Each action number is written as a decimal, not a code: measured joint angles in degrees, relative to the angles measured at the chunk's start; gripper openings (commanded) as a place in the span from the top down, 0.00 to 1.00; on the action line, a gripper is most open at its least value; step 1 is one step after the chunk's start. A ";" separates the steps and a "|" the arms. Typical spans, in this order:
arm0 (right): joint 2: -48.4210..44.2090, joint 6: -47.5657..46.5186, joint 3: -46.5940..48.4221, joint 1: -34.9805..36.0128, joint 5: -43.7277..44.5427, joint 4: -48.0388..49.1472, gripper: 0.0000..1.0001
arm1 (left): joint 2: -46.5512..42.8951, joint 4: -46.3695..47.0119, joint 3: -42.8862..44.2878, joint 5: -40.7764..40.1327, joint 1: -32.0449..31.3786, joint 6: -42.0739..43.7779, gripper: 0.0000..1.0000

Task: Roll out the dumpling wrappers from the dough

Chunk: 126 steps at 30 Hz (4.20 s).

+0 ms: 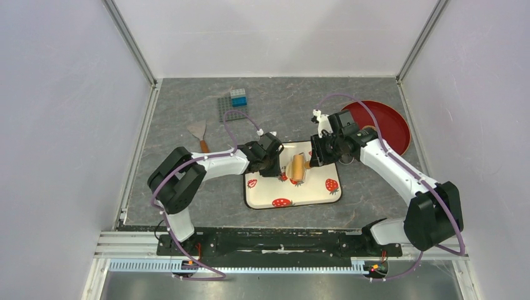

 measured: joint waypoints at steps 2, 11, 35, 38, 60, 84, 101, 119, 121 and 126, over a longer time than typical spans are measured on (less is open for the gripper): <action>-0.02 0.11 0.04 -0.39 0.07 -0.20 1.00 | -0.02 -0.11 0.02 -0.22 0.00 0.07 0.77; -0.17 0.24 1.14 -0.92 -0.26 -1.11 1.00 | -1.62 -1.84 -0.20 -0.98 0.37 1.64 0.66; 8.79 -1.79 13.16 -0.94 2.10 -6.58 1.00 | -22.12 -4.15 -21.35 5.73 20.20 7.26 0.54; 8.87 -2.29 11.61 -0.92 3.48 -6.67 1.00 | -21.05 -2.03 -21.59 6.75 20.20 7.28 0.60; 8.83 -2.78 18.12 0.79 8.74 -12.50 1.00 | -15.37 5.81 -20.26 10.84 20.35 7.13 0.98; 13.25 -2.73 17.29 2.95 8.83 -9.77 1.00 | -14.43 7.13 -19.98 11.52 20.31 7.13 0.98; 14.62 -1.44 18.91 3.04 10.93 -11.85 1.00 | -14.49 7.13 -20.00 11.50 20.31 7.13 0.98; 13.00 0.68 17.05 3.02 13.99 -11.89 1.00 | -14.53 7.17 -20.02 11.45 20.31 7.13 0.98; 12.66 0.66 16.68 2.97 14.56 -11.98 1.00 | -14.53 7.17 -20.02 11.45 20.31 7.13 0.98; 12.61 0.31 15.98 2.16 18.60 -13.49 1.00 | -14.56 7.21 -20.06 11.41 20.28 7.10 0.98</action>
